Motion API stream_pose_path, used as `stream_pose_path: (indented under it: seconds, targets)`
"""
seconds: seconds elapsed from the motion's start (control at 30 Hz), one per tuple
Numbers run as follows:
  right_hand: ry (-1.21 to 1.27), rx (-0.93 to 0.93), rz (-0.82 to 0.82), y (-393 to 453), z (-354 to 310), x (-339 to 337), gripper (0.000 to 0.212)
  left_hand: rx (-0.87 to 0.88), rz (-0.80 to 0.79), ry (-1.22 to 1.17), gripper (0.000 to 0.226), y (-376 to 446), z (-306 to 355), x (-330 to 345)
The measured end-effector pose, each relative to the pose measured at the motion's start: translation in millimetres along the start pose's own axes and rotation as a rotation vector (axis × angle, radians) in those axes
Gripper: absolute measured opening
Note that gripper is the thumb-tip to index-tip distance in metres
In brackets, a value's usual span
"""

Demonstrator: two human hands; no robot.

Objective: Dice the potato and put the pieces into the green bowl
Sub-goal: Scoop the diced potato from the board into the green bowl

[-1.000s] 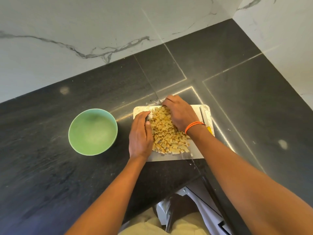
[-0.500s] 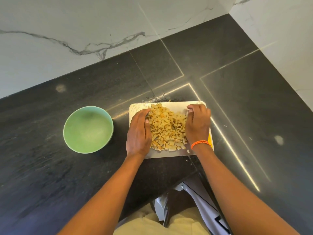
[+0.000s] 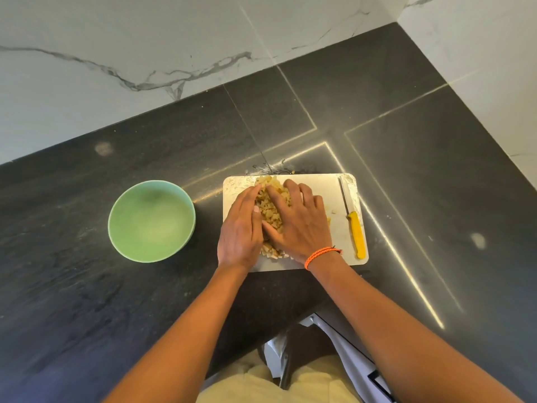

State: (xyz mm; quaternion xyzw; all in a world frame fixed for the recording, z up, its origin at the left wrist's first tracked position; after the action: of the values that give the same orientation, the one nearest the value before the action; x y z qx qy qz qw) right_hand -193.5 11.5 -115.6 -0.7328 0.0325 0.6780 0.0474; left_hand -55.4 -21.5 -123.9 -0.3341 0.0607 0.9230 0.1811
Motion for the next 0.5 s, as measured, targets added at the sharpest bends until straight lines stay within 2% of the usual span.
stream_pose_path:
  seconds: [0.33, 0.5]
  targets:
    - [-0.019, -0.117, 0.137, 14, 0, -7, 0.034, 0.022, -0.040, 0.086, 0.057, 3, -1, 8]
    - [-0.031, -0.163, 0.181, 15, 3, -6, 0.026, 0.039, -0.021, 0.047, 0.050, 4, 0, 8]
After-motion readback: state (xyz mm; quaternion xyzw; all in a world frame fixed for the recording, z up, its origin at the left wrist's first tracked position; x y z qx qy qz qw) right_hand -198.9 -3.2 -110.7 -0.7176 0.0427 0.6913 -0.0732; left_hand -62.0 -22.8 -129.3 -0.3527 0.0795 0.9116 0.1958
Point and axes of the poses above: each hand's wrist, its own y-axis towards the middle knuckle, its own x-axis out of the palm, z = x × y, the point moved 7 cm from there along y, towards the middle knuckle, and after that the axes turned 1 degree about -z, right-handed, at the moved point
